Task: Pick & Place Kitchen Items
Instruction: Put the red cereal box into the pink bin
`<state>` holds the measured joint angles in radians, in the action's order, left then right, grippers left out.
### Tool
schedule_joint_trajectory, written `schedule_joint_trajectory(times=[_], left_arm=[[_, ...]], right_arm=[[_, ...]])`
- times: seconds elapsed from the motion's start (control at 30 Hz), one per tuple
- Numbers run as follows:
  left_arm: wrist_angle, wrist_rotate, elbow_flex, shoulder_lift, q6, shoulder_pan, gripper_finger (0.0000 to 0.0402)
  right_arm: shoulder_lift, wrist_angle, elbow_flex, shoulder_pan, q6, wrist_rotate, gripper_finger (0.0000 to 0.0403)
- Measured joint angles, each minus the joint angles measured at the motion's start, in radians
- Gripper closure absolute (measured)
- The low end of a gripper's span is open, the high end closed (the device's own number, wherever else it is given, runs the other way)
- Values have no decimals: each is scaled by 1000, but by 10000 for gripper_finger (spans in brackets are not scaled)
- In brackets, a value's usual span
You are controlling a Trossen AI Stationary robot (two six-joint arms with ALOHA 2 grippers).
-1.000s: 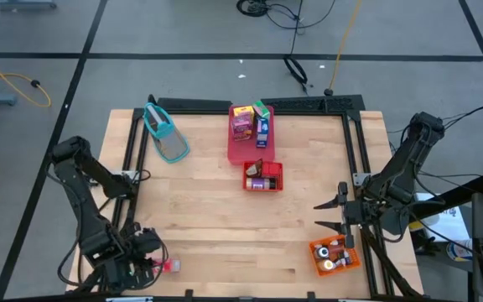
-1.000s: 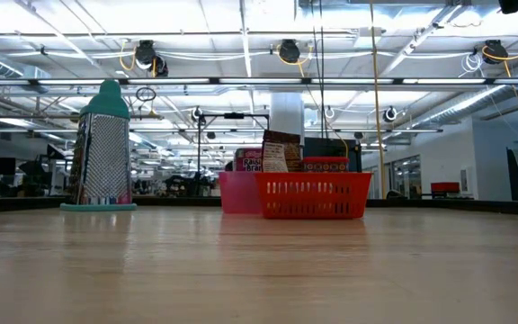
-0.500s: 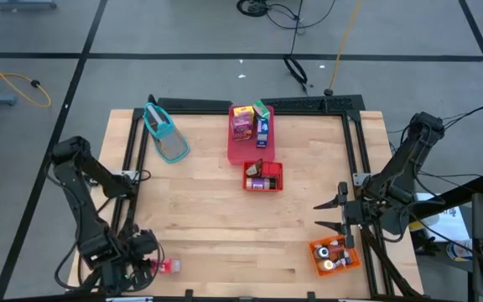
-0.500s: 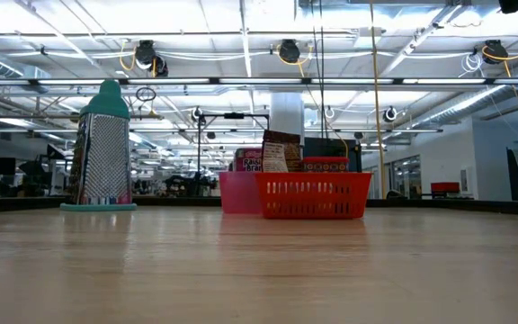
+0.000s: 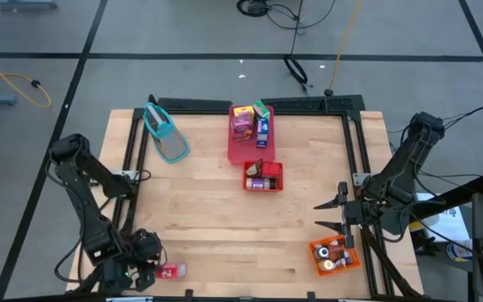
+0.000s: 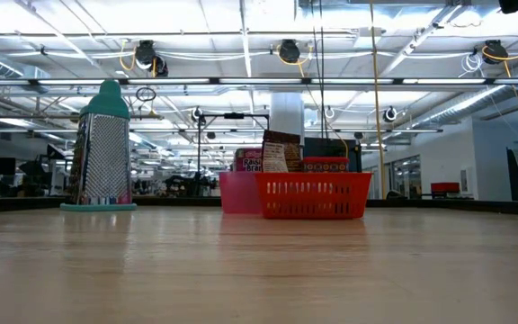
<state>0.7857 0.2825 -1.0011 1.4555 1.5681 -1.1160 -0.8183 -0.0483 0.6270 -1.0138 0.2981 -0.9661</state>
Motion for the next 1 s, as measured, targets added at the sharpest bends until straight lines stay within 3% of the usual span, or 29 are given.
schedule_joint_trajectory(times=[0.1,0.23,0.3,0.6,1.0], left_arm=[[-41,-8,20,0,-11,-1,279],[-103,-8,21,2,-97,-1,364],[-130,7,22,2,-140,-1,388],[-143,85,24,3,-179,3,398],[-112,88,-21,-3,-318,77,401]], right_arm=[[0,0,0,0,0,0,220],[0,0,0,0,0,0,220],[0,0,0,0,0,0,220],[0,0,0,0,0,0,220],[0,0,0,0,0,0,220]])
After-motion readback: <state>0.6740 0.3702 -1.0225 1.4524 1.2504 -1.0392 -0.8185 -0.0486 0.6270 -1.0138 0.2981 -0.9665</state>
